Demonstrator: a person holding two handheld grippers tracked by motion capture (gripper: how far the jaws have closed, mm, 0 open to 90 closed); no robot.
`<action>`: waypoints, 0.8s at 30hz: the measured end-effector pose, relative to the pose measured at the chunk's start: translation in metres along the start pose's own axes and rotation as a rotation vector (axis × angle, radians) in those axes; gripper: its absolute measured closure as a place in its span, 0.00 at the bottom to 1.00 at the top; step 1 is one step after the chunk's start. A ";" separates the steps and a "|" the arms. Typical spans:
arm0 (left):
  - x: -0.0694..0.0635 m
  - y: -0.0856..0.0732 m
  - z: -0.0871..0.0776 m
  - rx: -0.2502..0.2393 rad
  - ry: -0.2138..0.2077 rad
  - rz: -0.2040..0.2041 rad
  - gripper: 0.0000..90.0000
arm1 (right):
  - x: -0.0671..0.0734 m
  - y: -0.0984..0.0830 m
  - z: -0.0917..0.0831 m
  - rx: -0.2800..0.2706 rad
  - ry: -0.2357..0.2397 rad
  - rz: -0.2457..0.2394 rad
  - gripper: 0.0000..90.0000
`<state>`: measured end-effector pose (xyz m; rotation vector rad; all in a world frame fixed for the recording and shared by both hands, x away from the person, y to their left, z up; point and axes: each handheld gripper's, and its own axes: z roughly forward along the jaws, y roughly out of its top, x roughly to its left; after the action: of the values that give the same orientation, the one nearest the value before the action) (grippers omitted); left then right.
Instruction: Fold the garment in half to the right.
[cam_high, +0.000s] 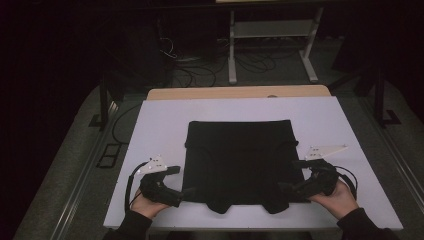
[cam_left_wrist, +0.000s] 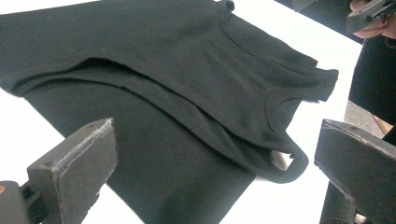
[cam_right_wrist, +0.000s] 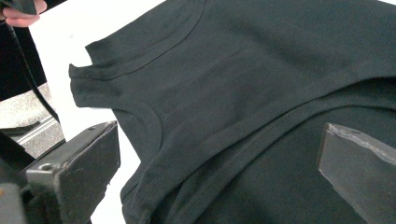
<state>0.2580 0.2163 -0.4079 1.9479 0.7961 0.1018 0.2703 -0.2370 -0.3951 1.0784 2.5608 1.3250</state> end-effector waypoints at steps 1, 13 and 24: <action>0.001 -0.001 -0.001 0.001 0.003 -0.005 0.00 | -0.001 0.001 0.000 -0.004 0.000 -0.002 0.00; 0.011 -0.011 -0.011 0.017 0.045 -0.040 0.00 | -0.009 0.023 0.008 -0.001 -0.004 -0.027 0.00; 0.011 -0.017 -0.012 0.043 0.061 -0.034 0.00 | -0.016 0.044 0.023 0.001 -0.004 -0.040 0.00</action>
<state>0.2543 0.2366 -0.4185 1.9790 0.8776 0.1251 0.3153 -0.2142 -0.3810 1.0229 2.5669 1.3108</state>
